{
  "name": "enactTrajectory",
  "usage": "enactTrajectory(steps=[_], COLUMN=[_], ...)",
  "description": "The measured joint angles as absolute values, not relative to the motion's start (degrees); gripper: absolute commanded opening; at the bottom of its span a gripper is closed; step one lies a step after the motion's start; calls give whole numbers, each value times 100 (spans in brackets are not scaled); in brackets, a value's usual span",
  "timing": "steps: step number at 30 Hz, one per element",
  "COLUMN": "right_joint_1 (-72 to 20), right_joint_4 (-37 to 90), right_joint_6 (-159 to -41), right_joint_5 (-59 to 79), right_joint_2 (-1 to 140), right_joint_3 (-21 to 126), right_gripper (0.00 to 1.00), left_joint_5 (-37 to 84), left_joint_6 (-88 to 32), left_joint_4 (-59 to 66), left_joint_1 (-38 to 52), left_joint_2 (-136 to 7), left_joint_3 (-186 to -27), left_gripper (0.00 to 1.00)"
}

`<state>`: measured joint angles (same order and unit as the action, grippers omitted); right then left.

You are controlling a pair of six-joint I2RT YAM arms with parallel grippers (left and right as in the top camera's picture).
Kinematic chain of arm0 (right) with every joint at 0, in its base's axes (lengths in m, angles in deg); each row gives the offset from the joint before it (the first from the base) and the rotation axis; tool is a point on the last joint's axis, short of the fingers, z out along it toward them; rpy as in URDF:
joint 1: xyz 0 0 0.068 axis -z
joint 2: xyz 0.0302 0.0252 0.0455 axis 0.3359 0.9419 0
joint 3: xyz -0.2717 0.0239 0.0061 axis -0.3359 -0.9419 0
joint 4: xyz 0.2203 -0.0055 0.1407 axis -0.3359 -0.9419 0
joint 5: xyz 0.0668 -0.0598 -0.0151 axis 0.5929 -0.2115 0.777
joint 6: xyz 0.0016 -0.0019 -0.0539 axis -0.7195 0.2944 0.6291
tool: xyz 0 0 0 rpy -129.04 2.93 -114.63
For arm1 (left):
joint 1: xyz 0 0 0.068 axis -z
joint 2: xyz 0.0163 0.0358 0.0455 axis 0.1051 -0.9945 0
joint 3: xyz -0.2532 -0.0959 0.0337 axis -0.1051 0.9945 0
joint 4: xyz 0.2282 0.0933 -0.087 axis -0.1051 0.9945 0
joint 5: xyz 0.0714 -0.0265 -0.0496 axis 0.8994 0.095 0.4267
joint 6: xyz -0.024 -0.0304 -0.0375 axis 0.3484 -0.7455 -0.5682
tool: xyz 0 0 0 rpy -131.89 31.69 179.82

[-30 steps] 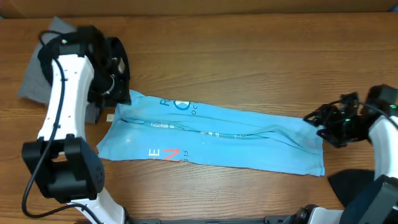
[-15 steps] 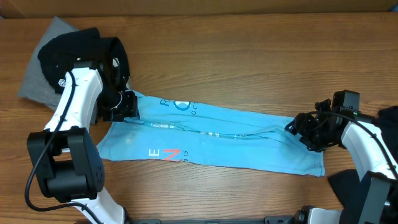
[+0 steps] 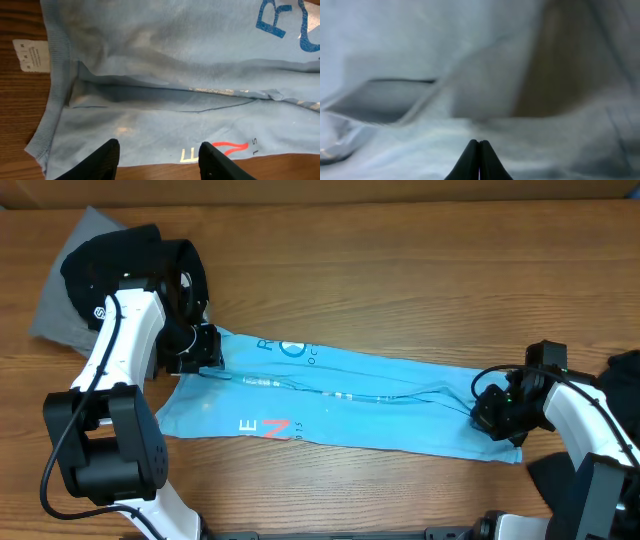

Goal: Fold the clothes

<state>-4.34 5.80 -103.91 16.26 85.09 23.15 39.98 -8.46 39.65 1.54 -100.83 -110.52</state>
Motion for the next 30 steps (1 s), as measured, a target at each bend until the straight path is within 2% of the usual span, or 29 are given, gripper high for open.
enactTrajectory(steps=[4, 5, 6, 7, 9, 12, 17, 20, 21, 23, 25, 27, 30], right_joint_1=[-434, -434, -434, -434, -434, -395, -89, -6, -6, -8, -8, -10, -12], right_joint_4=[230, 128, 68, 5, -8, 154, 427, 447, 471, 549, 617, 696, 715], right_joint_6=[-10581, -10616, -10653, -10693, -10712, -10837, -10990, -11108, -11145, -11204, -11263, -11298, -11302], right_joint_5=[1307, 1219, 1158, 1062, 942, 863, 811, 778, 782, 826, 898, 953, 1007], right_joint_2=[8461, 8420, 8378, 8315, 8199, 8090, 8094, 8188, 8280, 8483, 8678, 8826, 8914], right_joint_3=[2394, 2459, 2516, 2601, 2743, 2881, 2912, 2912, 2912, 2912, 2909, 2909, 2907], right_gripper=[4, 14, 42, 54, 67, 67, 66, 63, 57, 55, 48, 33, 18], left_joint_5=[3990, 3988, 3990, 3988, 3988, 3974, 3922, 3870, 3859, 3839, 3819, 3813, 3797], left_joint_6=[-846, -846, -846, -846, -846, -846, -846, -846, -846, -846, -846, -846, -849], left_joint_4=[3969, 3965, 3969, 3965, 3956, 3884, 3676, 3639, 3639, 3617, 3580, 3573, 3556], left_joint_1=[154, 154, 154, 154, 154, 154, 154, 154, 154, 154, 154, 154, 154], left_joint_2=[-10085, -10083, -10083, -10083, -10083, -10083, -10083, -10083, -10083, -10083, -10083, -10083, -10083], left_joint_3=[-11052, -11052, -11052, -11052, -11052, -11052, -11019, -10956, -10934, -10912, -10912, -10912, -10912], left_gripper=[55, 56, 57, 61, 64, 68, 68, 68, 68, 68, 68, 68, 68])
